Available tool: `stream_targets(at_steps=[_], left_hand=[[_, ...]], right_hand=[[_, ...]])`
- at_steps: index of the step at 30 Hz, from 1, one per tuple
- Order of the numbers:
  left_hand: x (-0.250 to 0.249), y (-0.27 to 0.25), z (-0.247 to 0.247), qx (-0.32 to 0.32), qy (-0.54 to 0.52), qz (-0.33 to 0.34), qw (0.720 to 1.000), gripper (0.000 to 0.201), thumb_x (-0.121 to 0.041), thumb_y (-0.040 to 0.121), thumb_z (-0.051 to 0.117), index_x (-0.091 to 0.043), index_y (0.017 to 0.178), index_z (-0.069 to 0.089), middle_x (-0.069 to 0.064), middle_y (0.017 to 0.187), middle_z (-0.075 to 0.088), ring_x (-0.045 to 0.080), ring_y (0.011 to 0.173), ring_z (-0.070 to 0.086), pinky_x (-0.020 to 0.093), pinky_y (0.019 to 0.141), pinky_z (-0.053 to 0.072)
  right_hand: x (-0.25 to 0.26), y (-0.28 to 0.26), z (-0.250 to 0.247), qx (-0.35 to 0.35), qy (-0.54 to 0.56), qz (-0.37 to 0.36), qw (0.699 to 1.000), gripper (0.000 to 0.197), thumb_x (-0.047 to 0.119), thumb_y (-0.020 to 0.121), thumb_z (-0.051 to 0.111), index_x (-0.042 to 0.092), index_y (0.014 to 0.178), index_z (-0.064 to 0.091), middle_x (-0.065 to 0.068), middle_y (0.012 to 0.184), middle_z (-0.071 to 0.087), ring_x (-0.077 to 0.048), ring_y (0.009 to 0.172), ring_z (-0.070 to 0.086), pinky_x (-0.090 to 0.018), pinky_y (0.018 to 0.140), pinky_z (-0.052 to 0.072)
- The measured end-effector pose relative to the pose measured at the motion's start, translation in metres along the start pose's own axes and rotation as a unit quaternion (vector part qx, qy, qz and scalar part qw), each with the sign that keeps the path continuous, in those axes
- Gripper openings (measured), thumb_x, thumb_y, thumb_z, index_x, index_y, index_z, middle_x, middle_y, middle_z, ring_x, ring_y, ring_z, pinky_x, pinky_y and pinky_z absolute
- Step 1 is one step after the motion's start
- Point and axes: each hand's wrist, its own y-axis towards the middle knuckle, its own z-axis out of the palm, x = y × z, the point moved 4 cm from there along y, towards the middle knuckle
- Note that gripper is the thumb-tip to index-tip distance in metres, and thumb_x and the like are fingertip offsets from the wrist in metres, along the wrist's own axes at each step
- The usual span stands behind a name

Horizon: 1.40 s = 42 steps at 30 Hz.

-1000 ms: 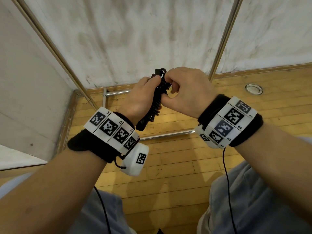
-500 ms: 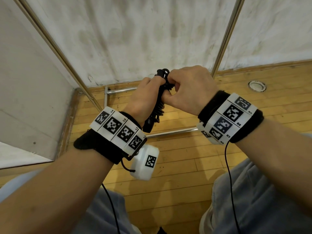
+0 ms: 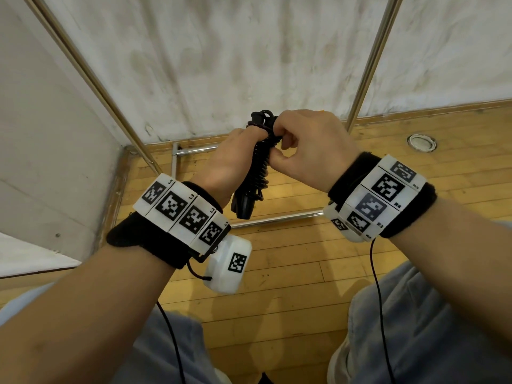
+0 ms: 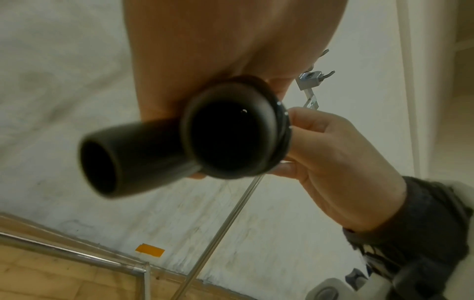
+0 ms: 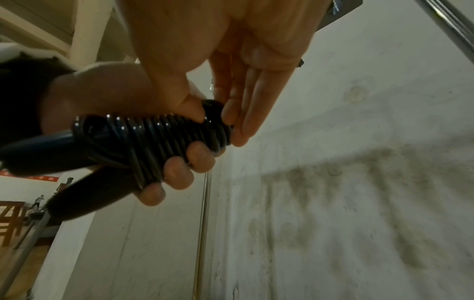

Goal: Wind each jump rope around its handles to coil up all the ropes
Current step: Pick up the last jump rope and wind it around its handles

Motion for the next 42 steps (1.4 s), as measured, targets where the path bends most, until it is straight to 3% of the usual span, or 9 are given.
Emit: stream_targets(at_steps=[10,17,22,26,29,31,33,35,42], left_hand=[[-0.006,-0.009,0.013,0.062,-0.067,0.022,0.996,0.027,-0.03,0.085,0.049,-0.005,0.095,0.053,0.004,0.064,0.051,0.015,0.052,0.053,0.028,0.047,0.045],[-0.01,-0.003,0.003,0.004,-0.038,0.087,0.996,0.009,-0.021,0.096,0.048,-0.016,0.102,0.051,0.001,0.071,0.052,0.014,0.055,0.052,0.031,0.053,0.051],[-0.013,-0.008,-0.001,-0.009,0.078,0.195,0.978,0.024,-0.027,0.097,0.046,-0.03,0.12,0.039,-0.002,0.07,0.051,0.012,0.055,0.053,0.033,0.049,0.051],[-0.017,-0.011,-0.001,-0.043,0.167,0.287,0.942,0.031,-0.031,0.093,0.046,-0.044,0.118,0.034,-0.011,0.091,0.055,0.005,0.07,0.054,0.026,0.063,0.044],[-0.015,-0.01,-0.004,-0.087,0.268,0.332,0.9,0.048,-0.028,0.092,0.052,-0.016,0.135,0.038,0.004,0.113,0.057,0.019,0.098,0.056,0.039,0.085,0.047],[-0.012,-0.011,-0.004,-0.116,0.337,0.356,0.864,0.055,-0.024,0.092,0.055,-0.001,0.138,0.036,0.014,0.118,0.055,0.028,0.104,0.052,0.037,0.093,0.041],[-0.012,-0.014,-0.002,-0.136,0.385,0.374,0.833,0.057,-0.026,0.092,0.053,0.005,0.137,0.037,0.02,0.114,0.054,0.033,0.099,0.05,0.03,0.088,0.035],[-0.013,-0.019,0.001,-0.151,0.411,0.38,0.815,0.057,-0.028,0.092,0.05,0.008,0.135,0.038,0.023,0.109,0.055,0.037,0.092,0.051,0.038,0.083,0.038],[-0.01,-0.022,0.005,-0.15,0.39,0.361,0.834,0.06,-0.031,0.092,0.045,0.009,0.137,0.036,0.024,0.114,0.054,0.038,0.097,0.052,0.044,0.086,0.041]], right_hand=[[-0.003,-0.001,-0.012,-0.047,-0.009,0.02,0.999,0.02,0.026,0.077,0.062,0.02,0.078,0.042,0.006,0.066,0.05,-0.018,0.062,0.051,-0.027,0.059,0.04],[-0.008,-0.003,-0.012,-0.07,0.087,0.011,0.994,0.016,0.02,0.079,0.065,0.007,0.088,0.067,-0.002,0.079,0.064,-0.019,0.073,0.062,-0.039,0.07,0.055],[-0.014,0.0,-0.013,-0.097,0.311,0.143,0.935,0.007,0.016,0.082,0.066,0.013,0.078,0.072,0.0,0.071,0.069,-0.016,0.068,0.068,-0.036,0.069,0.058],[-0.014,0.002,-0.008,-0.04,0.413,0.199,0.888,0.007,0.012,0.083,0.069,0.006,0.079,0.071,-0.006,0.068,0.069,-0.017,0.062,0.069,-0.031,0.065,0.06],[-0.016,0.001,-0.001,-0.003,0.464,0.236,0.854,0.005,0.007,0.082,0.069,0.003,0.08,0.07,-0.008,0.066,0.069,-0.016,0.059,0.066,-0.027,0.063,0.058],[-0.017,-0.001,0.003,0.009,0.501,0.261,0.825,0.003,0.002,0.083,0.067,0.001,0.081,0.068,-0.008,0.065,0.068,-0.015,0.057,0.063,-0.025,0.062,0.055],[-0.018,-0.002,0.008,0.005,0.527,0.282,0.802,0.008,0.0,0.083,0.065,-0.005,0.09,0.067,-0.01,0.068,0.066,-0.015,0.057,0.061,-0.023,0.059,0.053],[-0.018,-0.004,0.012,0.002,0.546,0.298,0.783,0.017,0.001,0.084,0.065,-0.009,0.098,0.066,-0.011,0.071,0.064,-0.015,0.058,0.059,-0.021,0.058,0.05],[-0.013,-0.007,0.017,0.011,0.593,0.318,0.74,0.01,0.001,0.084,0.061,0.002,0.075,0.064,-0.002,0.056,0.053,-0.012,0.051,0.049,-0.02,0.051,0.043]])
